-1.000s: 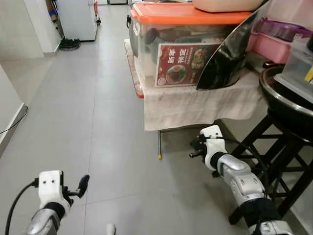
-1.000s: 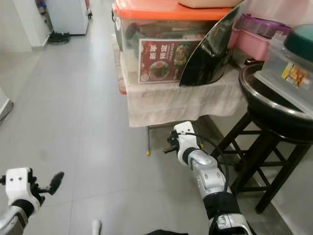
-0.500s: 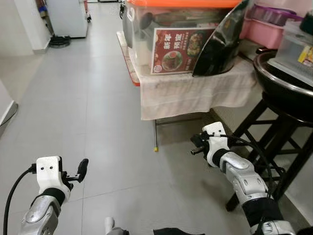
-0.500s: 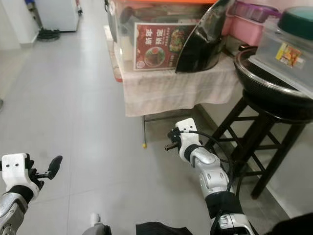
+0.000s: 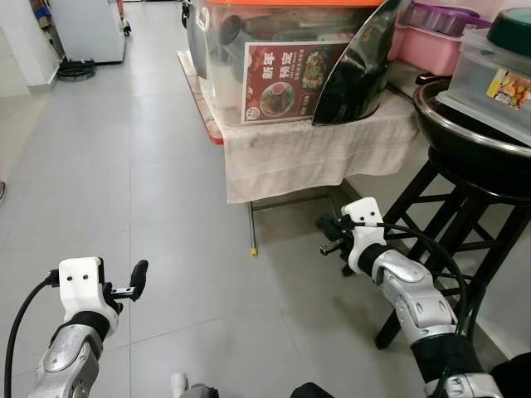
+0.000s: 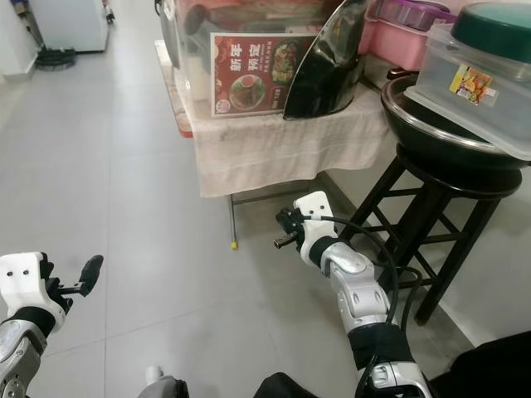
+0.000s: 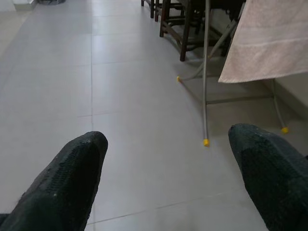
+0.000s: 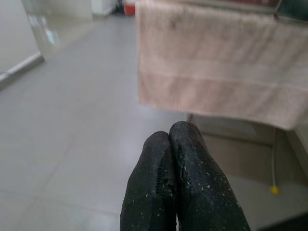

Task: Building children table

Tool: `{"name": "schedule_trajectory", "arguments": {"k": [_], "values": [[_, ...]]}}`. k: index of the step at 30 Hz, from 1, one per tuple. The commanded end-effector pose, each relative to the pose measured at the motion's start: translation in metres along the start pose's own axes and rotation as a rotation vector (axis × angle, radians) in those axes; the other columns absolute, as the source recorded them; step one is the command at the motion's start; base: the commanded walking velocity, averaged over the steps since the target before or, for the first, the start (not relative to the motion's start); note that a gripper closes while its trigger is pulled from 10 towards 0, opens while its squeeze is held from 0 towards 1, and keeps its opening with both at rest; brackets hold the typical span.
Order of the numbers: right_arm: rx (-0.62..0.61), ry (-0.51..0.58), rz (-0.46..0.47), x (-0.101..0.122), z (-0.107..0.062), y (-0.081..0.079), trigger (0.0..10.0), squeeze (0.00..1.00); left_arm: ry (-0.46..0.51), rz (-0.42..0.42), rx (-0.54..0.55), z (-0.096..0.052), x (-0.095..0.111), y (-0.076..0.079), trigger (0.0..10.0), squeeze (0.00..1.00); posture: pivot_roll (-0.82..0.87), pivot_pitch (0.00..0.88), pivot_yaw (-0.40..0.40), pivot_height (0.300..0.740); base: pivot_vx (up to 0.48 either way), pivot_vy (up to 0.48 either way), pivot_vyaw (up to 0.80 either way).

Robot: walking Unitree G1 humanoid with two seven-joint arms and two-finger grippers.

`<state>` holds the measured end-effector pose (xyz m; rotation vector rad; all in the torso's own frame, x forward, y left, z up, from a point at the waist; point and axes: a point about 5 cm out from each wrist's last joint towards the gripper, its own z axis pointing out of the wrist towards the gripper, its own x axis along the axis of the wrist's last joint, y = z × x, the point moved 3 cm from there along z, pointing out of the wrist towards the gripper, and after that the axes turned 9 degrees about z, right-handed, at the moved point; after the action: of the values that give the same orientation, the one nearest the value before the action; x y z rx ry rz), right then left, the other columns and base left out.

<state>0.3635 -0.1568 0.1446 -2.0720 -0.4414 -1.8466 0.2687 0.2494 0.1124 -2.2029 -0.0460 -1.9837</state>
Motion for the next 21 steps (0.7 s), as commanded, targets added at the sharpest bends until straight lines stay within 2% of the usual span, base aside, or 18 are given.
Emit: {"name": "schedule_trajectory", "arguments": {"k": [1, 5, 11, 21], "values": [[0.059, 0.045, -0.007, 0.012, 0.003, -0.012, 10.0, 0.00, 0.003, 0.029, -0.003, 0.001, 0.004, 0.000, 10.0, 0.00, 0.07, 0.071, -0.022, 0.655, 0.000, 0.000, 0.00], [0.127, 0.086, -0.013, 0.022, 0.004, -0.025, 10.0, 0.00, 0.007, 0.033, 0.004, 0.001, 0.006, -0.001, 10.0, 0.00, 0.07, 0.069, -0.024, 0.655, 0.000, 0.000, 0.00], [0.165, 0.128, -0.024, 0.036, 0.006, -0.035, 10.0, 0.00, 0.012, 0.040, 0.008, 0.001, 0.008, -0.001, 10.0, 0.00, 0.07, 0.064, -0.025, 0.655, 0.000, 0.000, 0.00], [0.197, 0.121, -0.004, 0.033, 0.007, -0.046, 10.0, 0.00, 0.027, 0.062, 0.001, 0.001, 0.013, 0.003, 10.0, 0.00, 0.07, 0.055, -0.023, 0.655, 0.000, 0.000, 0.00]]}}
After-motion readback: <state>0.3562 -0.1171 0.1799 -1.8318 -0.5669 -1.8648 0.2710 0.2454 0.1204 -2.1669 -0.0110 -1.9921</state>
